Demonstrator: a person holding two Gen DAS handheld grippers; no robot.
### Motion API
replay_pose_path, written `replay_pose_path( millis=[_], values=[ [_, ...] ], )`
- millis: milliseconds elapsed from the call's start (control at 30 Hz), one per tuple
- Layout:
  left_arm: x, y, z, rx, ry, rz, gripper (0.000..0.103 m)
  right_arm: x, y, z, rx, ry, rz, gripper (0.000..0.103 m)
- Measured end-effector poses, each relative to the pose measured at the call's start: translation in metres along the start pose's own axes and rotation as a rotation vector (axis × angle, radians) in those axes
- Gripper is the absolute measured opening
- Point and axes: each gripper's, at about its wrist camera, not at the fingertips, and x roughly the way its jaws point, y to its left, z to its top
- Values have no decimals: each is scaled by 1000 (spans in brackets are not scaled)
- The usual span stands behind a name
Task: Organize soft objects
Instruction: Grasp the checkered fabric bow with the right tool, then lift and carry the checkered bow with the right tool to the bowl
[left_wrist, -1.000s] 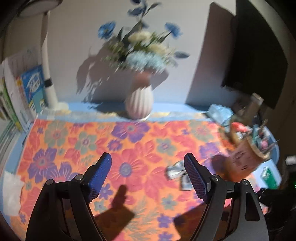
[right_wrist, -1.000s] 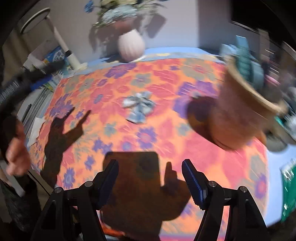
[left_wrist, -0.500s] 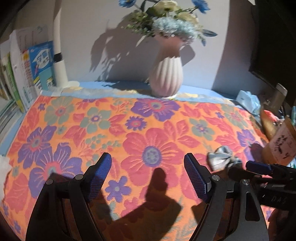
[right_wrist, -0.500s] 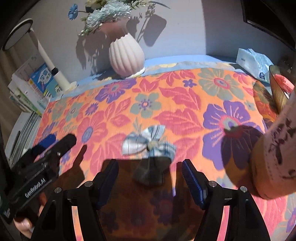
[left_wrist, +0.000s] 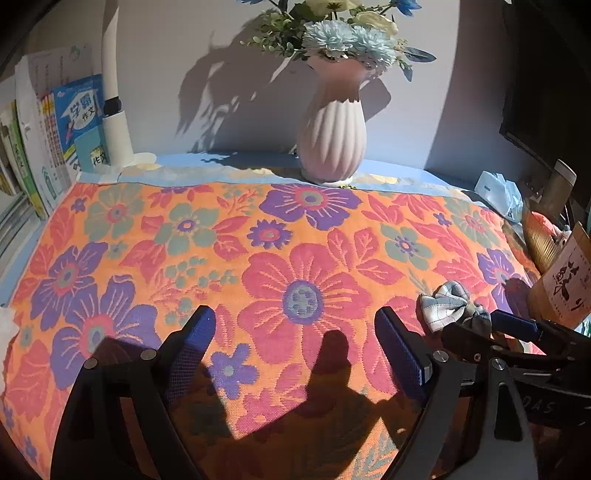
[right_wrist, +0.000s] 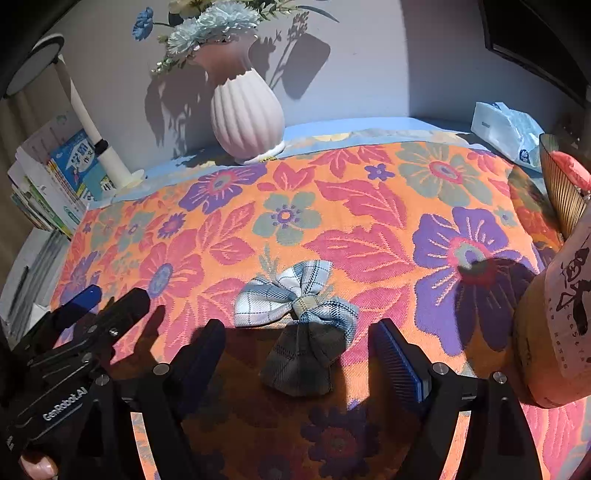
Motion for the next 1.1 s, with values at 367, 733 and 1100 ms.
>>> replay_pose_path(
  millis=[367,733,1100],
  values=[
    [1,1,0,-6,10,3,87,3,5,1,-23,-9,-58,75],
    [2,1,0,-9,10,-4,87,6,11,0,-59,-7,-115,67],
    [2,1,0,-10,10,-2,87,-1,14,-3,-74,-43,-109,26]
  ],
)
